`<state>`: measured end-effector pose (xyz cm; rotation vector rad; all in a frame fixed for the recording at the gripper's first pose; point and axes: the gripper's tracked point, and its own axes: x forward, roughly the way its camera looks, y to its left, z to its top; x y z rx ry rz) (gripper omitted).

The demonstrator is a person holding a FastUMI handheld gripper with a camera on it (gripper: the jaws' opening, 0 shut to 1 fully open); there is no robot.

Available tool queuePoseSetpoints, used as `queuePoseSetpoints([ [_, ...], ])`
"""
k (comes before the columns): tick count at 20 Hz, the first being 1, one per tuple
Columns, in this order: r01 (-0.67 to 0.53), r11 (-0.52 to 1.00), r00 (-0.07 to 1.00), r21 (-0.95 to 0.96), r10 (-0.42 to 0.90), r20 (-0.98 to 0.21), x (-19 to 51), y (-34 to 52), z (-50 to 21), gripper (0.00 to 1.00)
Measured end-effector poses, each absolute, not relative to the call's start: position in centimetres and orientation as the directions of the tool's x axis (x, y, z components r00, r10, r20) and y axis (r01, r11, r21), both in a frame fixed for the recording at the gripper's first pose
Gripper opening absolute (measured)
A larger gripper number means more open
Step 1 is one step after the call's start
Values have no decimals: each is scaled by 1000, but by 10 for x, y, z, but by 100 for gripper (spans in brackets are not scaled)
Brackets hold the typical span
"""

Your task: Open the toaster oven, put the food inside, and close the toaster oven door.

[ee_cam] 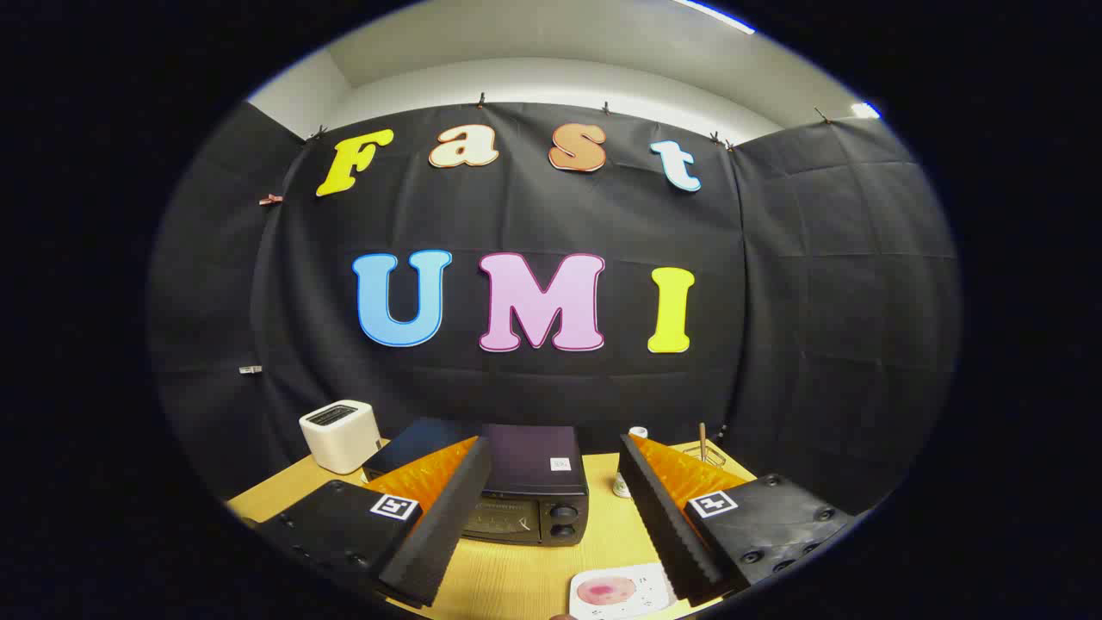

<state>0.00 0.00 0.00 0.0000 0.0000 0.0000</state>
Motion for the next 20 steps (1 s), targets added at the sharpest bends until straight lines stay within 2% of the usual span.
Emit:
queuePoseSetpoints([
  [20,-18,1000,999,-16,17,-42,-9,11,-23,98],
])
